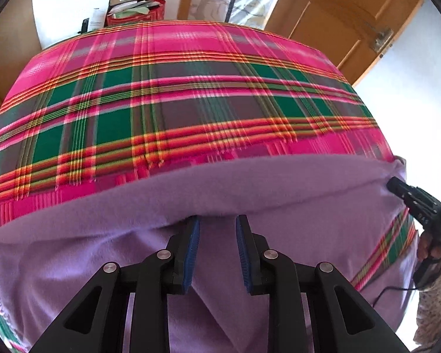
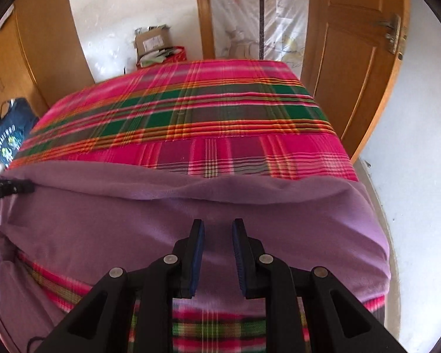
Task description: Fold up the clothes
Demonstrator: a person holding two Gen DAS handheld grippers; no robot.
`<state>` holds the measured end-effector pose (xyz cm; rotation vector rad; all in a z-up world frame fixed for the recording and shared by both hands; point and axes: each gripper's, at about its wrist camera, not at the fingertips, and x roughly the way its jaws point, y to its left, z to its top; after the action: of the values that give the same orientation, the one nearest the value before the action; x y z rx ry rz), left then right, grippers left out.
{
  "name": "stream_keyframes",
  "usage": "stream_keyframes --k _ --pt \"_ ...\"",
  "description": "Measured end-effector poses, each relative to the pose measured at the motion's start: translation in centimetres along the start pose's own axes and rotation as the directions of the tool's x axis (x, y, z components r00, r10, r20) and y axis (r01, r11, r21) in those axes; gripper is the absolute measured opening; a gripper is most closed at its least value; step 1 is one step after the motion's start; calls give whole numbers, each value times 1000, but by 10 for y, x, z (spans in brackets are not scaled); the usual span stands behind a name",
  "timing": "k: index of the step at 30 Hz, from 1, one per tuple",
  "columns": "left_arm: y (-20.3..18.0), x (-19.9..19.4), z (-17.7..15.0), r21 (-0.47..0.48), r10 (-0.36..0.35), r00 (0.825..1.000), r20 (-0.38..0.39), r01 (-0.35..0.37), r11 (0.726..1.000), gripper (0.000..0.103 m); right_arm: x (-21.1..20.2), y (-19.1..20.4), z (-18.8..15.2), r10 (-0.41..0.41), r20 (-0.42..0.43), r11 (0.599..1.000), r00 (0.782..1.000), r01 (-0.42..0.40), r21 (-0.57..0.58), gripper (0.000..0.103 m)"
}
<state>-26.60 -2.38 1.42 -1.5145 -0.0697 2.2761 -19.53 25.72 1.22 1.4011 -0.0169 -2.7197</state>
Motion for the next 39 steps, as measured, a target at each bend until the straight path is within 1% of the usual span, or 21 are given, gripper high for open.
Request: stream_keyframes --k 5,10,15,18,21,26,27,31,33,36,39 --pt "6 5 13 -32 -23 1000 17 23 999 26 8 -4 16 -25 23 1000 999 24 20 20" --pt "10 8 27 -49 -38 999 29 40 998 26 28 -9 38 -65 25 998 998 65 23 20" --pt "13 12 37 -69 -46 997 55 50 996 26 46 -21 60 -80 17 994 997 78 76 20" --pt "18 16 45 -100 -54 996 67 61 993 26 54 -27 72 -94 7 991 996 93 100 20" --pt "21 19 52 -114 -58 996 74 66 991 26 61 -29 81 -109 0 988 994 108 112 20" --pt "31 17 55 -143 -64 995 80 75 987 26 65 -28 83 -120 -6 987 993 120 105 21" --pt "35 14 55 -157 -60 995 83 73 985 26 63 -28 82 -121 -11 987 993 121 109 21" --pt "62 -7 50 -211 6 994 112 18 977 26 50 -26 77 -119 -3 985 993 119 125 21" --pt "80 -21 43 -260 4 992 129 30 965 26 40 -22 74 -112 9 986 994 110 123 21" --pt "97 -42 19 -282 32 990 137 8 959 26 26 -13 71 -97 28 990 995 94 108 21" --pt "111 -58 -7 -286 59 989 134 -19 958 26 14 5 64 -52 33 997 998 50 63 22"
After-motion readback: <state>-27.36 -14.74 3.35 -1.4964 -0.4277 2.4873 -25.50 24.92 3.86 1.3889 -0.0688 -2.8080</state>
